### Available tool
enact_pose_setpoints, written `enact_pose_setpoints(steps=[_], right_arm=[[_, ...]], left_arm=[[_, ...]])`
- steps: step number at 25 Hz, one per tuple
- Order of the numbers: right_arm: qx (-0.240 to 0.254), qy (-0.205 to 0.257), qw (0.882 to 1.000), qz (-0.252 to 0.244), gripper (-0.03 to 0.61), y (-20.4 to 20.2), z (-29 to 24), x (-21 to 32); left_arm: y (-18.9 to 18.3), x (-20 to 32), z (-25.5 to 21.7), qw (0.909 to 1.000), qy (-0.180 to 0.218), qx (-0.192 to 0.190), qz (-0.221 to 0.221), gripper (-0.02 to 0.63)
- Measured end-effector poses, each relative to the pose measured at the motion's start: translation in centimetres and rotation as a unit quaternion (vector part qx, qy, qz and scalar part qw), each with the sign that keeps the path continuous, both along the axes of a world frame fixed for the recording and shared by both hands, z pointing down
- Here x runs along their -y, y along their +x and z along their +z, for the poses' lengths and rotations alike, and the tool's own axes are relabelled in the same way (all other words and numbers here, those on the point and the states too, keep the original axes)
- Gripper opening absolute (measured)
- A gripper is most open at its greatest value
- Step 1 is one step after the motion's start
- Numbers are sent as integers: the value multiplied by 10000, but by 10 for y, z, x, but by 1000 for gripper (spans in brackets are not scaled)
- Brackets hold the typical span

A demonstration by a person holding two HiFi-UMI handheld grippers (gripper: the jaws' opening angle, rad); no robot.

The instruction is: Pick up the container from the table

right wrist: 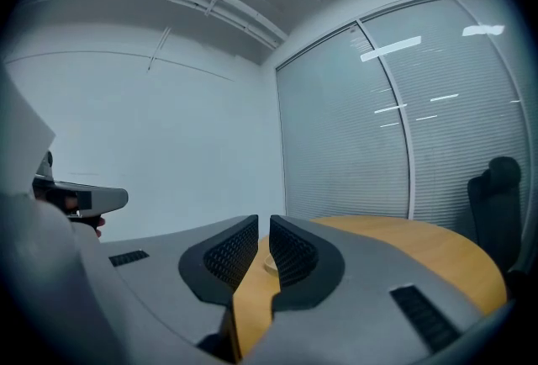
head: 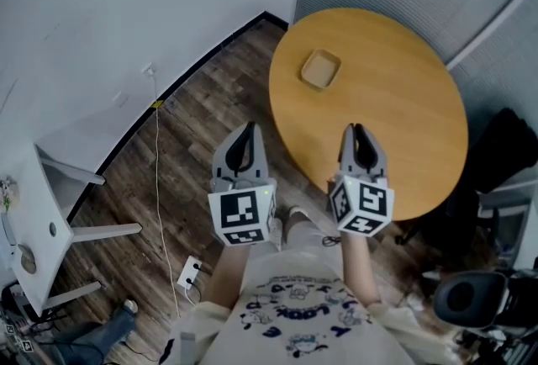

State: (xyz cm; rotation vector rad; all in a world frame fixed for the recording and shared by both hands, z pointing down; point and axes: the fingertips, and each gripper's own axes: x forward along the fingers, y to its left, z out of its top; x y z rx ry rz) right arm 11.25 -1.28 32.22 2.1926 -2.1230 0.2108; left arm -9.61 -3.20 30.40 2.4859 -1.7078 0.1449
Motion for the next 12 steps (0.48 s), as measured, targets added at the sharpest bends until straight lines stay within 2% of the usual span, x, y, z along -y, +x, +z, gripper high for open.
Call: enact_pose_setpoints(steps=[12], right_arm=[[27, -295, 9996, -12, 41, 8, 34, 74]], left_arm=[[4, 67, 30, 9997, -243, 68, -44, 2]])
